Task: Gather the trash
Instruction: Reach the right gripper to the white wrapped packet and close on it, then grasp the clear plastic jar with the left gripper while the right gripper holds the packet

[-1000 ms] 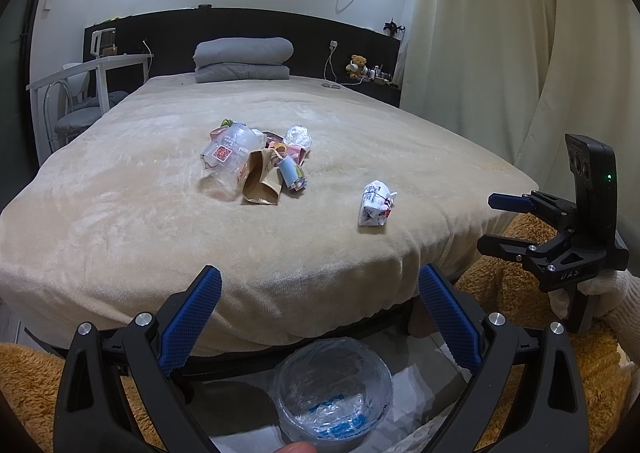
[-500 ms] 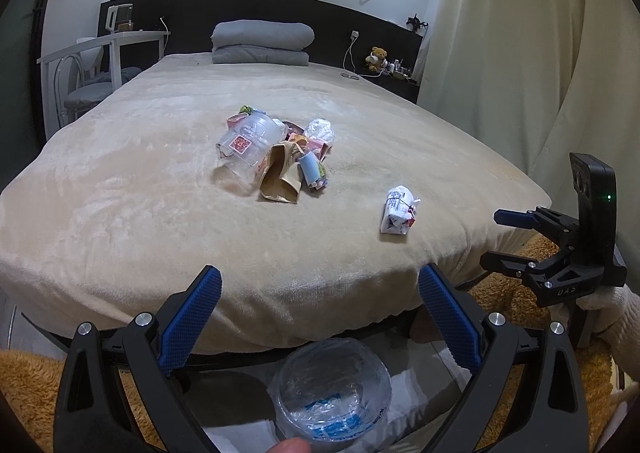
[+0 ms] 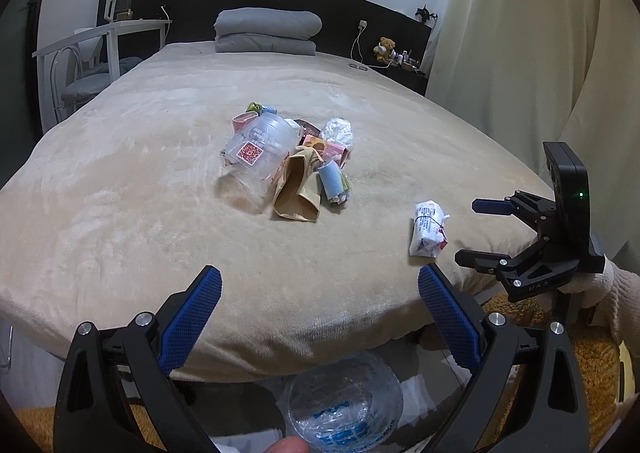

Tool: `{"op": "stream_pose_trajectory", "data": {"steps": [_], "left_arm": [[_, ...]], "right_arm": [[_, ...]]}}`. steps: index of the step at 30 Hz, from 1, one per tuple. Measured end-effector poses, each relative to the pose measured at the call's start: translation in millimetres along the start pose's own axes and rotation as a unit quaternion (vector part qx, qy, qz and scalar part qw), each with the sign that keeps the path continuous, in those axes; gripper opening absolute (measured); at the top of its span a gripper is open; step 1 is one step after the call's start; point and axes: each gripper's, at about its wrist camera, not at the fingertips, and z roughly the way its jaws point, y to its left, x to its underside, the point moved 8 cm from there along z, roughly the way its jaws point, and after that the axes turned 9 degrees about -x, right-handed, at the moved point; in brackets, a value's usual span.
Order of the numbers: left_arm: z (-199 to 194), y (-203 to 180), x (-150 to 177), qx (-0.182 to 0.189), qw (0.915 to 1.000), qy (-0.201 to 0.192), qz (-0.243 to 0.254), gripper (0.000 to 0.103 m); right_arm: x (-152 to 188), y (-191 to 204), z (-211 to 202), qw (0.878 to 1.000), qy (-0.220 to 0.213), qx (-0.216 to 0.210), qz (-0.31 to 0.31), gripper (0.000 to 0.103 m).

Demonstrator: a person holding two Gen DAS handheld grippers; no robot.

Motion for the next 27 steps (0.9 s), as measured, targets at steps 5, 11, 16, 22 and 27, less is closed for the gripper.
{"op": "stream_pose_trajectory", "data": {"steps": [5,11,16,22,27], "left_arm": [[14,1,-10,0.001,1.0000,0.005,0.001,0.097],[24,0,-14,0.003,0.9999,0.012,0.002,0.097],[29,-1,-14,0.003,0.9998,0.017,0.010,0.097],[31,2,-14,0.002,0.9998,0.019,0.006,0.097],[31,3,-15,0.000,0.9998,0.016,0.007,0.097]], "right_arm": [[-11,-9,19,1.000,0.010,-0.016,-0.010,0.099],[-15,-15,39,0.999,0.032,-0.033,-0.024,0.098],[-16,-14,48,0.997,0.044,-0.041,-0.041,0.079],[-19,-14,44,0.998,0.037,-0.041,-0.042,0.070],[-21,-15,39,0.998,0.029,-0.038,-0.038,0.069]]}}
